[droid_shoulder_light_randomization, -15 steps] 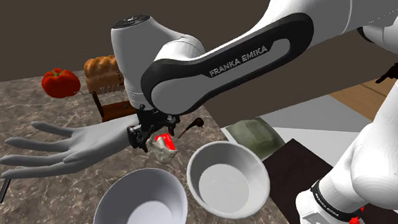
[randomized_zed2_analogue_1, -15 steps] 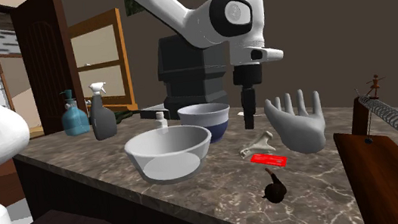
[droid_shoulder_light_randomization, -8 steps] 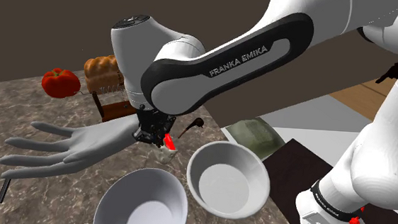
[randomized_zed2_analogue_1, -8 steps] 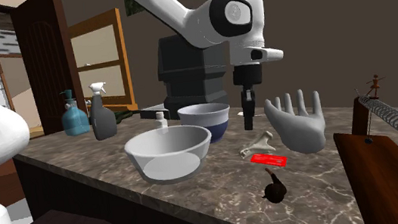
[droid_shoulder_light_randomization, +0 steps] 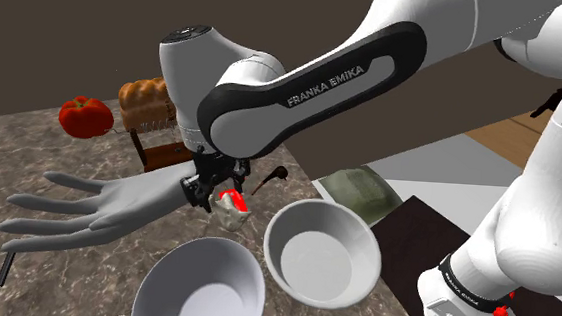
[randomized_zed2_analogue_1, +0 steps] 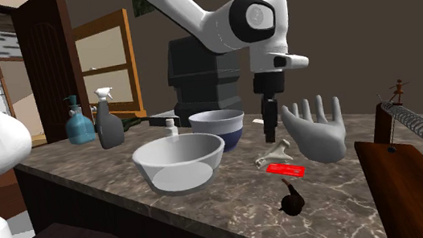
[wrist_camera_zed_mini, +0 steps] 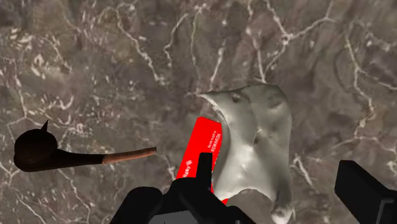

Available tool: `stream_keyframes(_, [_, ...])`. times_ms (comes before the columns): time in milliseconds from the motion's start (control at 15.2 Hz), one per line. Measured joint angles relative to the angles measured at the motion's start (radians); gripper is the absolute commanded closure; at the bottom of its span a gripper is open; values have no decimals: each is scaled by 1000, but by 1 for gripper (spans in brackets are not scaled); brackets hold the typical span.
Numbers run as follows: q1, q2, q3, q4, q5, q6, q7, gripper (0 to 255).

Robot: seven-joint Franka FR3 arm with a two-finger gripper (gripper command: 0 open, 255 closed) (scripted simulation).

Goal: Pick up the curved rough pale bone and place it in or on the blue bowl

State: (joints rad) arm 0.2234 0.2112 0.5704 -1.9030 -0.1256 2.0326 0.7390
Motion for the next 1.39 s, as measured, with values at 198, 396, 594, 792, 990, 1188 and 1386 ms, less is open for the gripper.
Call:
stream_keyframes(198, [-9, 41, -12, -2, -7, 34, -16, 0])
stream_keyframes(396, [-7, 59, -16, -21, -17, 68, -11, 0])
stream_keyframes(594, [-5, 78, -21, -42, -30, 104, -5, 0])
stream_keyframes(792, [-3, 84, -23, -43, -34, 111, -2, 0])
stream_keyframes(990, [-3, 84, -23, -44, -34, 112, -1, 0])
stream_keyframes(1188, [-3, 84, -23, -44, -34, 112, -1, 255])
stream_keyframes(1386, [-3, 84, -23, -44, -34, 112, -1, 255])
